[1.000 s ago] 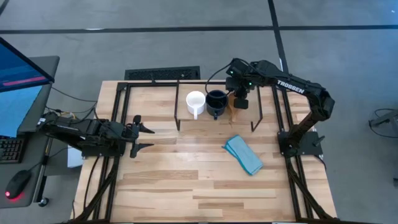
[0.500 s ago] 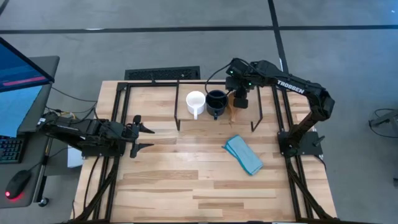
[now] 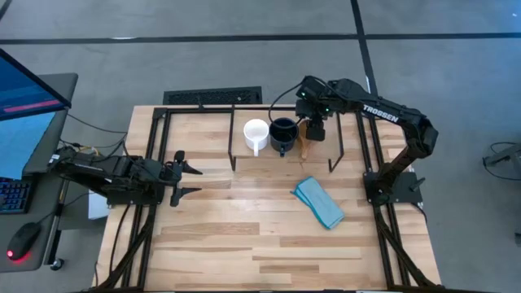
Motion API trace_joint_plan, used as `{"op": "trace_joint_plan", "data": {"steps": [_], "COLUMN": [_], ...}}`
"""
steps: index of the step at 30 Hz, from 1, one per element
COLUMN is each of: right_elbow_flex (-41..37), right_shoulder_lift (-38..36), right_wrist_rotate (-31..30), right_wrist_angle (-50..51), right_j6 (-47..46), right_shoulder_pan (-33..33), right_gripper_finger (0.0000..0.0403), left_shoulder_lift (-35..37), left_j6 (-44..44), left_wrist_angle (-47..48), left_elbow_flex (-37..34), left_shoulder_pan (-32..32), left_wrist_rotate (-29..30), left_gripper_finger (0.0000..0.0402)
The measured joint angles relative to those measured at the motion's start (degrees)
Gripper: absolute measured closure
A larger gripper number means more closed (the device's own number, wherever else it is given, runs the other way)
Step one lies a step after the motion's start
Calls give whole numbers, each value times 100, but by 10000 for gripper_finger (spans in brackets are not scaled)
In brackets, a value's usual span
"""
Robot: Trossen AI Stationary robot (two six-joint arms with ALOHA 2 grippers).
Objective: Stack small to large cups/mugs on shelf
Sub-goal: Put the brown wooden mug on the shelf
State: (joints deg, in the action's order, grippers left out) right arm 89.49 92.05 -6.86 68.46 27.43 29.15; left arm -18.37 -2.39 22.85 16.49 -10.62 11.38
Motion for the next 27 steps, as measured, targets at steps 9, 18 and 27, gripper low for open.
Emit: {"op": "trace_joint_plan", "data": {"steps": [9,18,27], "right_elbow_flex": [0,0,0], "right_shoulder_lift": [0,0,0], "right_wrist_rotate": [79,103,235], "right_wrist_angle": [-67,-165,-165], "right_j6": [-14,46,-4], "right_shoulder_pan": [-85,-323,-517], "right_gripper_finger": [193,191,193], "left_shoulder_lift": [0,0,0], "left_j6": [0,0,0], "left_wrist_angle": [0,0,0], "left_elbow_flex": [0,0,0], "left_shoulder_pan": [0,0,0], "left_wrist_rotate": [0,0,-1], "left_gripper_finger": [148,148,148]}}
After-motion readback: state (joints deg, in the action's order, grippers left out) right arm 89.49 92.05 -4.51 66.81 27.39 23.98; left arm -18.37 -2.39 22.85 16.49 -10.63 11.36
